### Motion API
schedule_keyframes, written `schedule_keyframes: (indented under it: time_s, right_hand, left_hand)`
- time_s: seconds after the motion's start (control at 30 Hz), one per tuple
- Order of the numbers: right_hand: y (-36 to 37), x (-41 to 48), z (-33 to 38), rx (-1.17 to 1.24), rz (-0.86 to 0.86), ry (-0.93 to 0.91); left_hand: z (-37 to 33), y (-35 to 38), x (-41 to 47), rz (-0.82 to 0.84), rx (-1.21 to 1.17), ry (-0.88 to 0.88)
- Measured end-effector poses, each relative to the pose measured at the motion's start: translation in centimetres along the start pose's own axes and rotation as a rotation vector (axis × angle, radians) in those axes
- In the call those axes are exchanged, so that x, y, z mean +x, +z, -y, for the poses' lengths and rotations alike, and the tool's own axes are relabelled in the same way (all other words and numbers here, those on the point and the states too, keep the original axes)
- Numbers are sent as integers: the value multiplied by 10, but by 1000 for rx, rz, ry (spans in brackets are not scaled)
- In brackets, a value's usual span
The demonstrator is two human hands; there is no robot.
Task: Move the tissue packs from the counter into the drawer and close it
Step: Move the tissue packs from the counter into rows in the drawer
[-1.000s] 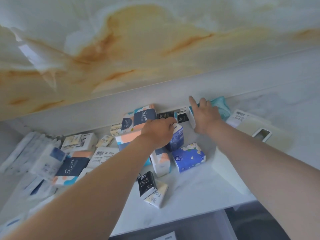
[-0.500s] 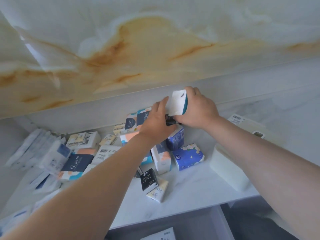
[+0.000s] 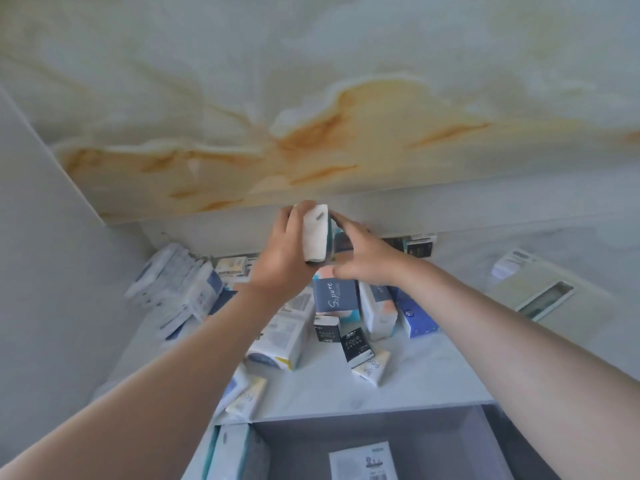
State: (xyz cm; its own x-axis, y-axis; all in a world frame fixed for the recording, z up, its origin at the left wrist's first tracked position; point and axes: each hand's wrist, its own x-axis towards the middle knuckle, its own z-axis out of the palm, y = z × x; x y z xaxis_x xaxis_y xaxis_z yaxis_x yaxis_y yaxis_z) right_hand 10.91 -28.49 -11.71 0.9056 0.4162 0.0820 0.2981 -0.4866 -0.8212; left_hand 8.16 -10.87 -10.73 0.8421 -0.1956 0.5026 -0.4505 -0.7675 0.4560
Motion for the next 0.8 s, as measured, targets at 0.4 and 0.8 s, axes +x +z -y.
schedule_keyframes:
  time_s: [0.4,0.8]
  right_hand:
    - [59,34,-43,-976,-106,37]
    - [69,0,-39,-970,-154,43]
  left_hand:
    - [63,-38,-52,-79,38,-77]
    - [43,-61,-99,52,75,-130]
